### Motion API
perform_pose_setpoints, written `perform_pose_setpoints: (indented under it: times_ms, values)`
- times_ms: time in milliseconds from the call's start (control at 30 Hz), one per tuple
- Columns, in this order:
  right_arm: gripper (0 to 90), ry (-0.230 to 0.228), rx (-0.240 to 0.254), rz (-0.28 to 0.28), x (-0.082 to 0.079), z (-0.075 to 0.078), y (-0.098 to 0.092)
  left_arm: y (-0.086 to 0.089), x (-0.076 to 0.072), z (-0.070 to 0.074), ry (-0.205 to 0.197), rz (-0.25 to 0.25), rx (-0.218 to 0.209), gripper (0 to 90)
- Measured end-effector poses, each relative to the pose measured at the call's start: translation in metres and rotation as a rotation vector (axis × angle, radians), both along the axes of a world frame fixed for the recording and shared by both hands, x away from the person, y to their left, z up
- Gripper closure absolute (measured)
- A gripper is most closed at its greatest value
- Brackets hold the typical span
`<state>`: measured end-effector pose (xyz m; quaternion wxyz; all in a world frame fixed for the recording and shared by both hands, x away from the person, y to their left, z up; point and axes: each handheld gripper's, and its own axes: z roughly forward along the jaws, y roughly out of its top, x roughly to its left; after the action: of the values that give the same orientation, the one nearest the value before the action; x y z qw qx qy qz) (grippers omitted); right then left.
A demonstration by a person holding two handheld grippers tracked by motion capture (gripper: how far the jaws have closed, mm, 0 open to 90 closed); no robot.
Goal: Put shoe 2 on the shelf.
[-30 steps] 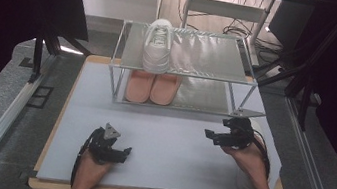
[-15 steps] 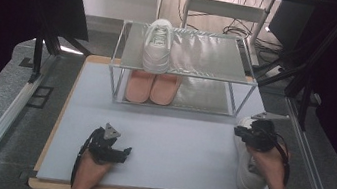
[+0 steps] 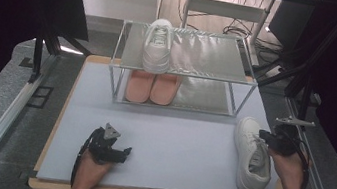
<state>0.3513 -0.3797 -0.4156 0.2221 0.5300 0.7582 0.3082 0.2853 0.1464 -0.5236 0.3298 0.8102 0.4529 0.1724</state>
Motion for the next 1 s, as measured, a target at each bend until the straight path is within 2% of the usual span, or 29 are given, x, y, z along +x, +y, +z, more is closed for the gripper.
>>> perform_pose_setpoints:
  times_ms: [233,667,900,1000]
  values:
    - [90.0,0.006,-0.01,-0.052,-0.003,-0.01,-0.018,0.0,0.0,0.0,0.0,0.0,0.0,13.5]
    - [90.0,0.042,-0.001,-0.091,-0.011,-0.04,-0.033,0.0,0.0,0.0,0.0,0.0,0.0,13.5]
    - [90.0,0.089,0.031,-0.12,-0.02,-0.055,-0.041,0.0,0.0,0.0,0.0,0.001,-0.001,13.5]
    - [90.0,0.096,0.047,-0.125,-0.022,-0.058,-0.043,0.0,0.0,0.0,0.0,0.001,-0.001,13.5]
